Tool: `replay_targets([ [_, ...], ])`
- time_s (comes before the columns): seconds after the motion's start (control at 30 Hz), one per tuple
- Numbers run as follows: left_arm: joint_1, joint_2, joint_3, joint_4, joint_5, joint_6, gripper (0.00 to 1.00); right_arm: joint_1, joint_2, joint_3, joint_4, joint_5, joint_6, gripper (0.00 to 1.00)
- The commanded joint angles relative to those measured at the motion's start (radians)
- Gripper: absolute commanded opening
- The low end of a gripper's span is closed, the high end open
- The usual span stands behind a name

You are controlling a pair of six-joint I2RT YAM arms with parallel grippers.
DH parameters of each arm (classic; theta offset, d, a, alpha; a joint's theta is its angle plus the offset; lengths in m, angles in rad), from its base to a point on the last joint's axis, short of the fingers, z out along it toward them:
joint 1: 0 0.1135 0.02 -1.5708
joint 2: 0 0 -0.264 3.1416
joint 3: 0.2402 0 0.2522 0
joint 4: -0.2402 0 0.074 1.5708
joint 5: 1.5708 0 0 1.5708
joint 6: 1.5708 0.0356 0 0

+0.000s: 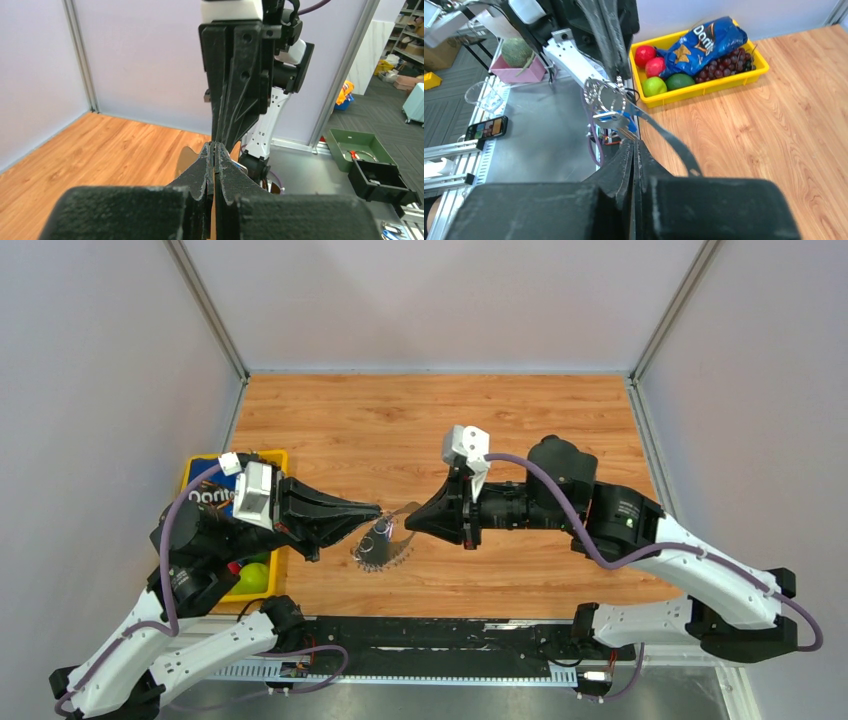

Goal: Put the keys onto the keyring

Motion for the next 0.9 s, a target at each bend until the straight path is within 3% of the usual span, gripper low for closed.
replay_targets([
  [0.0, 0.001, -0.008, 0.000, 0.072, 0.001, -0.013, 0.00, 0.006, -0.041, 0.061, 0.012, -0.009, -0.011, 0.05],
  [0.37, 0.001, -0.009, 0.002, 0.073, 0.004, -0.016, 0.00, 0.007, 0.014, 0.130, 0.015, -0.017, -0.027, 0.15],
  [0.87, 0.001, -0.019, -0.008, 0.080, 0.004, -0.016, 0.00, 0.006, 0.029, 0.129, 0.048, -0.043, -0.007, 0.15],
])
